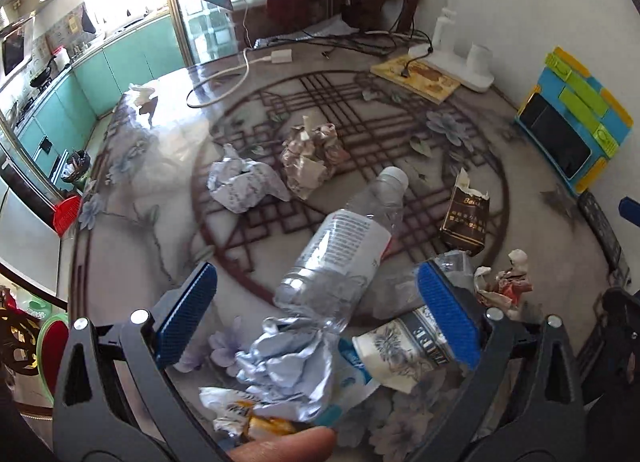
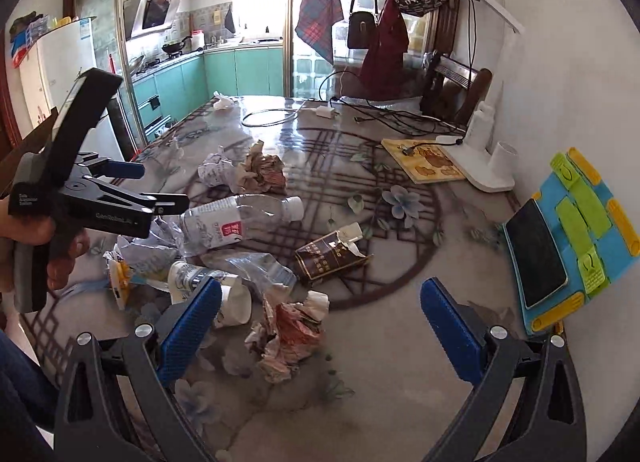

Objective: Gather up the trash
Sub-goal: 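Move both tools back over the table toward the remaining trash, then grasp the clear water bottle with the left tool while the right tool grasps crumpled brown paper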

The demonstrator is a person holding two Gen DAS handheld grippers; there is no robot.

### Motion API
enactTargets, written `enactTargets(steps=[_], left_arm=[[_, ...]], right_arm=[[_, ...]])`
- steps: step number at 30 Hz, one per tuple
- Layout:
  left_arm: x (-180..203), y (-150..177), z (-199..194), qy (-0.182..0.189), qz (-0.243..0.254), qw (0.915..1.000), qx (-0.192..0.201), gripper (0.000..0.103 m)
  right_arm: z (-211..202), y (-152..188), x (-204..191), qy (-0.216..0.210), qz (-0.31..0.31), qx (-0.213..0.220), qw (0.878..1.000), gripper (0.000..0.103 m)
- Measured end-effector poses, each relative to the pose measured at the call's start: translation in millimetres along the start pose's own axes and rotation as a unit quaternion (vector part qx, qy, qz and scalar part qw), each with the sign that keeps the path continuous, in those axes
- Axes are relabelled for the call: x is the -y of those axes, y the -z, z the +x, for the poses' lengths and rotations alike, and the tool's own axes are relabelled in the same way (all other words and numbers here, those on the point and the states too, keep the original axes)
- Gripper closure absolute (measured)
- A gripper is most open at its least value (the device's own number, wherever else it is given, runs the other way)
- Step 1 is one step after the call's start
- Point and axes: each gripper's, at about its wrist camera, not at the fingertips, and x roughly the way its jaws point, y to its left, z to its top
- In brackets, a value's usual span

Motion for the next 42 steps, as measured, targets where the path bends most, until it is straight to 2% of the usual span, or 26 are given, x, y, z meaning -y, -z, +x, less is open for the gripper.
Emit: enactTargets(steps=[8, 17, 20, 22, 24, 26, 28, 30, 36, 42], left_arm=[[19.7, -15.8, 59.5, -0.016, 0.009, 0.9969, -0.077, 0.004], [16.0, -20.6, 91.5, -0.016, 0.017, 0.9892, -0.145, 0.005], [20.0, -21.2, 100.0, -0.017, 0.026, 0.9873, -0.156, 0.006], [22.1, -21.4, 105.0, -0.018, 0.027, 0.9862, -0.162, 0.020], [24.2, -20.8, 108.3, -0.021, 0.030, 0.9851, -0.168, 0.024], [26.2, -21.8, 111.1, -0.024, 0.035, 0.9841, -0.173, 0.035], [26.2, -23.8, 110.1, -0.017, 0.031, 0.9843, -0.173, 0.047], [25.9, -26.2, 107.1, -0.021, 0.030, 0.9849, -0.169, 0.049], [22.2, -34.7, 83.7, -0.009, 0.012, 0.9904, -0.137, 0.050], [7.5, -32.0, 32.7, 0.011, -0.012, 0.9964, -0.083, 0.050]], right_arm=[[10.9, 3.6, 21.6, -0.016, 0.035, -0.012, 0.999, 0.006], [16.4, 10.2, 36.3, -0.026, 0.057, -0.028, 0.998, 0.006], [16.1, 11.0, 36.9, -0.026, 0.056, -0.028, 0.998, 0.006], [16.1, 11.6, 37.0, -0.026, 0.057, -0.028, 0.998, 0.006], [15.1, 11.3, 37.6, -0.025, 0.057, -0.026, 0.998, 0.006], [14.8, 10.9, 38.9, -0.028, 0.060, -0.025, 0.997, 0.006], [15.1, 10.2, 40.6, -0.034, 0.066, -0.027, 0.997, 0.006], [15.2, 9.5, 42.6, -0.034, 0.070, -0.028, 0.997, 0.006], [17.9, 11.5, 46.7, -0.038, 0.082, -0.034, 0.995, 0.006], [23.3, 11.2, 43.7, -0.044, 0.084, -0.037, 0.995, 0.006]])
